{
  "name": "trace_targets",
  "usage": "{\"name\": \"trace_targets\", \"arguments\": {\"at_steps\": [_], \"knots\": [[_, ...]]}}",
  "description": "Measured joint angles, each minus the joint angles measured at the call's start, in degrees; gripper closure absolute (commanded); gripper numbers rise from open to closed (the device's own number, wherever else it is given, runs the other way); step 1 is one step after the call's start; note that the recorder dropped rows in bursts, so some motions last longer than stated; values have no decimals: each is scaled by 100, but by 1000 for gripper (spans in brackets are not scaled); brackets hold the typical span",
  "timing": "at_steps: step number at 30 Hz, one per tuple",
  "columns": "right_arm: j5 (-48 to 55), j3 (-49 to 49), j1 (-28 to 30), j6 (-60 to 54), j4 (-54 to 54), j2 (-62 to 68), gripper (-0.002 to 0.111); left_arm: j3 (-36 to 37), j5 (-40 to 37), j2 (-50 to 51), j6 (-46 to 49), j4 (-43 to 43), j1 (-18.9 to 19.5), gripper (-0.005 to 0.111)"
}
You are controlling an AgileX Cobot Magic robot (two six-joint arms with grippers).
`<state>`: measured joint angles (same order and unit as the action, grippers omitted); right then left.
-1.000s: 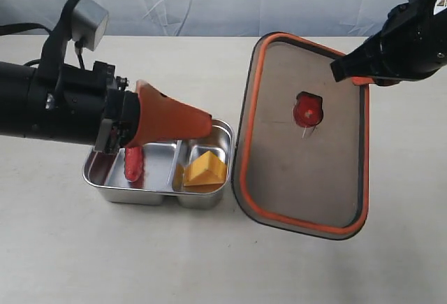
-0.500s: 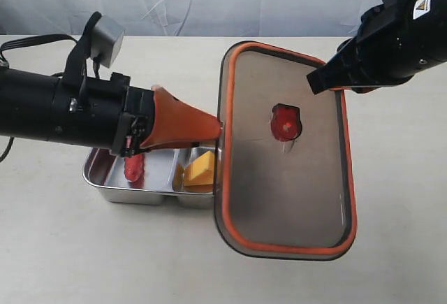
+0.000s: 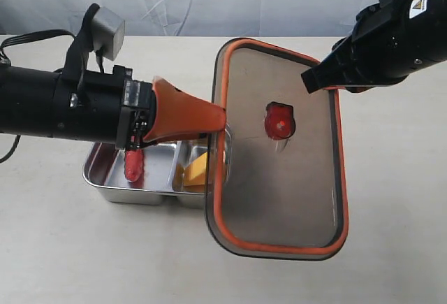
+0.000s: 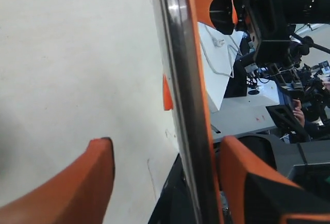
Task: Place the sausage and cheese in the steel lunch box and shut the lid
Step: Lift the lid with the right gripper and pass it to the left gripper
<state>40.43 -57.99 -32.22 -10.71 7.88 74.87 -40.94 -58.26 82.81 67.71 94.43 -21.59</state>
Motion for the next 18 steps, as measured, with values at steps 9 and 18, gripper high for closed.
{"name": "trace_targets", "arguments": {"at_steps": [9, 18], "knots": [[-90, 0, 0, -196, 343, 0, 109, 0, 76, 0, 31, 87, -188, 51], [-116, 0, 0, -278, 418, 0, 109, 0, 596, 16, 144, 107, -590, 106]]}}
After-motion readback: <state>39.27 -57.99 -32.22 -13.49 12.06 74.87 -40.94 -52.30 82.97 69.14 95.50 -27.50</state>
